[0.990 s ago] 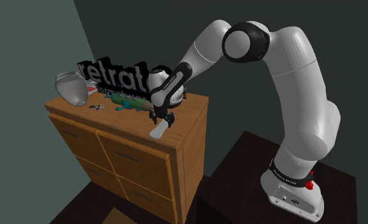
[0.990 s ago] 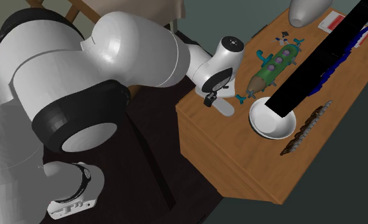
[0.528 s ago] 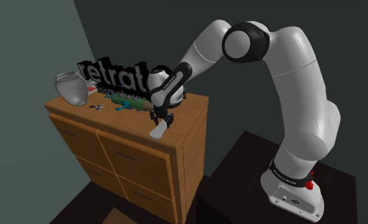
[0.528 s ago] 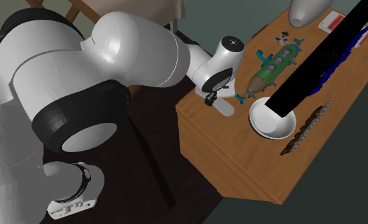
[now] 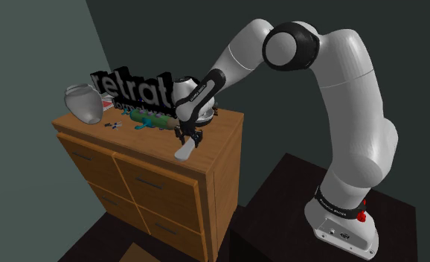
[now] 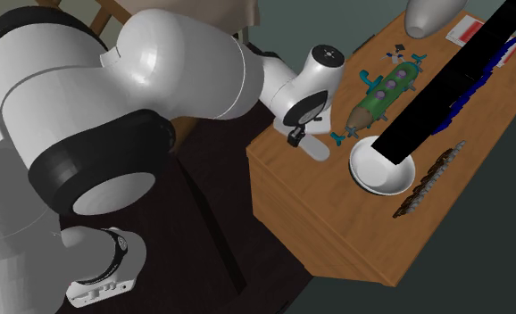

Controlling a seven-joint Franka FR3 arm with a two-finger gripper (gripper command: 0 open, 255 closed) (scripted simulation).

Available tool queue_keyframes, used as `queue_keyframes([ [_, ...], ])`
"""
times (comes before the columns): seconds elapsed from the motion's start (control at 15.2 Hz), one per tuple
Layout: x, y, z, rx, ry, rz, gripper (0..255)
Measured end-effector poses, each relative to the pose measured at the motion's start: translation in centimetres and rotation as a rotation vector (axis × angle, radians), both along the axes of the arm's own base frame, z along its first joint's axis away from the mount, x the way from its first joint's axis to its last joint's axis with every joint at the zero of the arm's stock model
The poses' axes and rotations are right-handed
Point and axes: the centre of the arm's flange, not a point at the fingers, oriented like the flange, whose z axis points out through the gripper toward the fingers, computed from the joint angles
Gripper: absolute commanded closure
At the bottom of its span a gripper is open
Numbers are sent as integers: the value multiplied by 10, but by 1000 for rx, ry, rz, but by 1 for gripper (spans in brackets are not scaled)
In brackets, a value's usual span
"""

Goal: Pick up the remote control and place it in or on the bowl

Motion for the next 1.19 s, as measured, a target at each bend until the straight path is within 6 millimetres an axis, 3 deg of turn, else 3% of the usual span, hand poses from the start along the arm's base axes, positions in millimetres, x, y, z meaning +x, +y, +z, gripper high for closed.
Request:
queue_keyframes([
  [1.19, -1, 1, 95, 0, 0, 0, 255],
])
